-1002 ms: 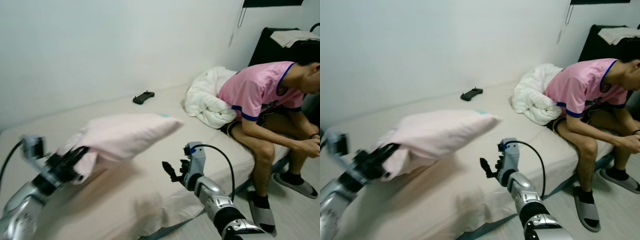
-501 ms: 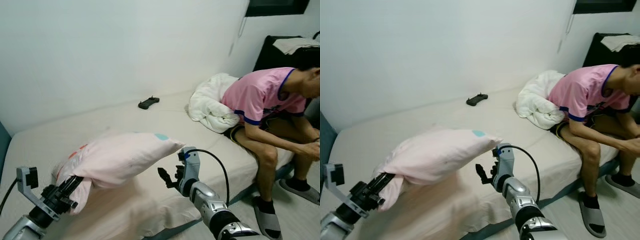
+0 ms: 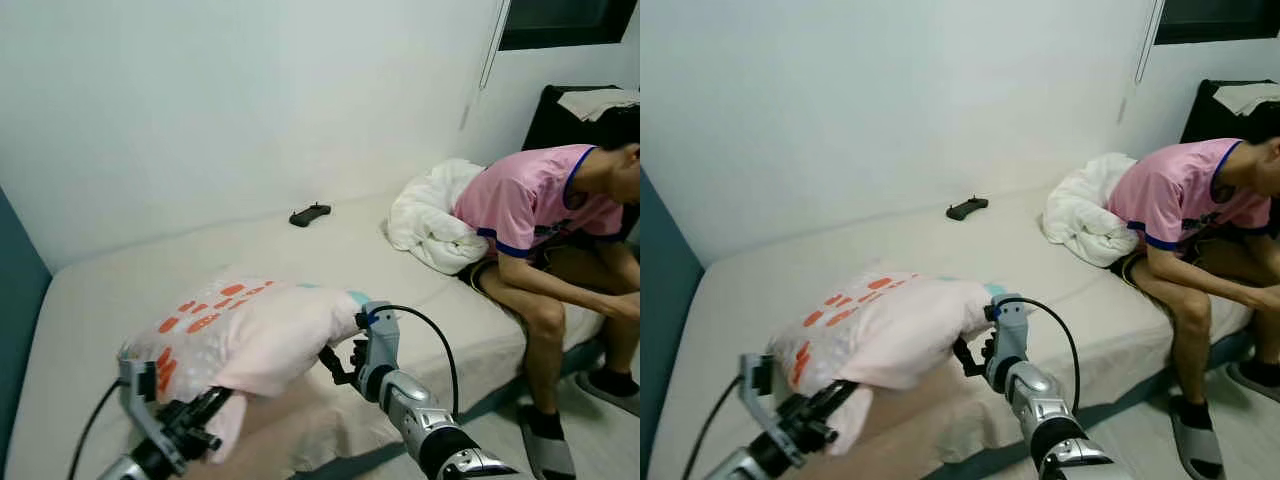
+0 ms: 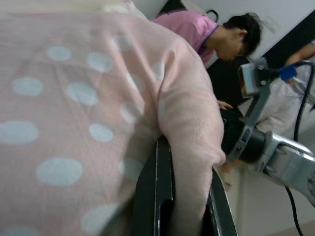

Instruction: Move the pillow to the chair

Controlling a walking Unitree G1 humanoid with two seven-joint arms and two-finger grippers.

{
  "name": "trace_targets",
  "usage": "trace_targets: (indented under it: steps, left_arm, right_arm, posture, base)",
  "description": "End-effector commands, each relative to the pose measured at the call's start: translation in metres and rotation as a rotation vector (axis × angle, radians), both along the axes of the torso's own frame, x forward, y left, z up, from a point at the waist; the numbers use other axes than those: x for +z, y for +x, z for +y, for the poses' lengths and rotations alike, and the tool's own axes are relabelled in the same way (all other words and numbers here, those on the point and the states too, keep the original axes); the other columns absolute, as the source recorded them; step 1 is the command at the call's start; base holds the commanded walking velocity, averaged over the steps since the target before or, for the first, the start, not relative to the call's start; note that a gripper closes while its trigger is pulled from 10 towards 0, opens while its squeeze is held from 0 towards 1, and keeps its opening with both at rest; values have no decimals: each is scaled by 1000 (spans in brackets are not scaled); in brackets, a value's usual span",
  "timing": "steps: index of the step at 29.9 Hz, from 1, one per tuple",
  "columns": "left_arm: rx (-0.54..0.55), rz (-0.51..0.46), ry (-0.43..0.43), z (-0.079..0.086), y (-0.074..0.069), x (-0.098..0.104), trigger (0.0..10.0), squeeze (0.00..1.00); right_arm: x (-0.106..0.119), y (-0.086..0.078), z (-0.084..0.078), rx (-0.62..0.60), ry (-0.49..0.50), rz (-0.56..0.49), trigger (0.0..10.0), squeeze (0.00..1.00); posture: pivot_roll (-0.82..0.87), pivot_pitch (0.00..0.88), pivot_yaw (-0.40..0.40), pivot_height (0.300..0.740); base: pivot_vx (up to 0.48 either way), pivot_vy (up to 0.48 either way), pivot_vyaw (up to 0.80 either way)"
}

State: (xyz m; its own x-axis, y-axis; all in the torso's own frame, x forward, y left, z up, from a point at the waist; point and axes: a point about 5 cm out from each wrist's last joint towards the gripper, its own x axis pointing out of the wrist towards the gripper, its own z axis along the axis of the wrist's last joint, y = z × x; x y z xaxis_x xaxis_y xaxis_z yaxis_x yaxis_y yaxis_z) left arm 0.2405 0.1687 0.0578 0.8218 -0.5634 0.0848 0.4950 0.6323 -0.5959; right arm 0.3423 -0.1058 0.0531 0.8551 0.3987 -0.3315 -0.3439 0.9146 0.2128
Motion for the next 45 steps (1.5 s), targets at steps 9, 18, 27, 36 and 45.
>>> trace_targets:
  steps: [9, 18, 27, 36, 45]
  left_arm:
    - [-57, -33, -12, -28, 12, 3, 10000, 0]
    - [-4, -106, 26, -22, 34, 19, 10000, 0]
    - [62, -113, 24, -22, 43, 22, 10000, 0]
    - [95, -88, 16, -18, 40, 14, 10000, 0]
    - [107, -34, 37, -15, 32, 1, 10000, 0]
  right_arm:
    - [-1, 1, 0, -14, -6, 20, 10000, 0]
    - [0, 2, -6, -29, -19, 25, 10000, 0]
    - [0, 3, -11, -45, -16, 22, 10000, 0]
    - [-4, 0, -14, -54, -21, 33, 10000, 0]
    - [-6, -1, -14, -51, -25, 41, 10000, 0]
  posture:
    - [34, 40, -49, 740]
    - [45, 27, -60, 740]
    - [36, 26, -67, 740]
    - [38, 41, -74, 740]
    - [39, 49, -74, 740]
  base:
    - [0, 0, -685]
    - [0, 0, -698]
    - [0, 0, -711]
    - [0, 0, -712]
    - [0, 0, -713]
